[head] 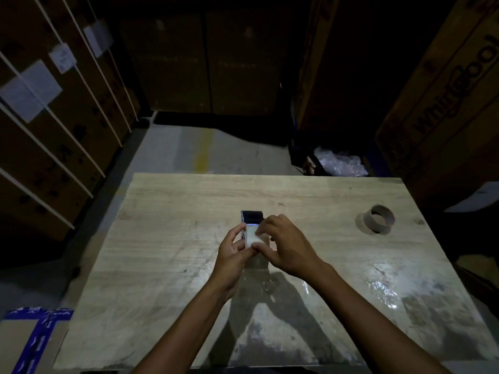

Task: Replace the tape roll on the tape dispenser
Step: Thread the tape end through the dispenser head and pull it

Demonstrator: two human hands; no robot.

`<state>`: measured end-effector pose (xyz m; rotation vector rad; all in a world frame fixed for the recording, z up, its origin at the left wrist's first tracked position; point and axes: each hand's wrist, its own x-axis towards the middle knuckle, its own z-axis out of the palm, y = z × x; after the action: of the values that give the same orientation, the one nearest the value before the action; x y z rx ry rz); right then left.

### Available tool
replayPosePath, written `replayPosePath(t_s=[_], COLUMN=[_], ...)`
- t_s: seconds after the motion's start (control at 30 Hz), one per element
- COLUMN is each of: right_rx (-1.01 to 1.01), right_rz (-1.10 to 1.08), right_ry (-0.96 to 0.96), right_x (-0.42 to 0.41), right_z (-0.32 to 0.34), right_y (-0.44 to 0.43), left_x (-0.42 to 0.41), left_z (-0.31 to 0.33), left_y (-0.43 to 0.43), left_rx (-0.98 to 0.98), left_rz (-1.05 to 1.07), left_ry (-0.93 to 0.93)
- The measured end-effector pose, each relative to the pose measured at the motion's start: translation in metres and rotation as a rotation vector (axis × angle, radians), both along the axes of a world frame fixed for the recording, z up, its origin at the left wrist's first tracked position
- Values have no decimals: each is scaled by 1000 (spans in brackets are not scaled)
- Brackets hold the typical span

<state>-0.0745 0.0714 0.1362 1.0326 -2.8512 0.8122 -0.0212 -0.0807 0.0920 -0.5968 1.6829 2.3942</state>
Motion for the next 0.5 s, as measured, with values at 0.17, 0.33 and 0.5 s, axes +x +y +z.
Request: replayPosePath(t_s=[0.17, 0.33, 0.5], right_rx=[51, 135, 172], right_rz=[125, 183, 177], right_ry=[-65, -140, -171], right_x=[9, 22, 31], right_z=[-33, -65, -85], right_y=[9, 15, 14], left_x=[16, 29, 35], left_z=[-29, -60, -77], left_y=[7, 9, 6], left_rx=[13, 8, -13], left_rz=[-3, 21, 25], left_ry=[-101, -207, -245])
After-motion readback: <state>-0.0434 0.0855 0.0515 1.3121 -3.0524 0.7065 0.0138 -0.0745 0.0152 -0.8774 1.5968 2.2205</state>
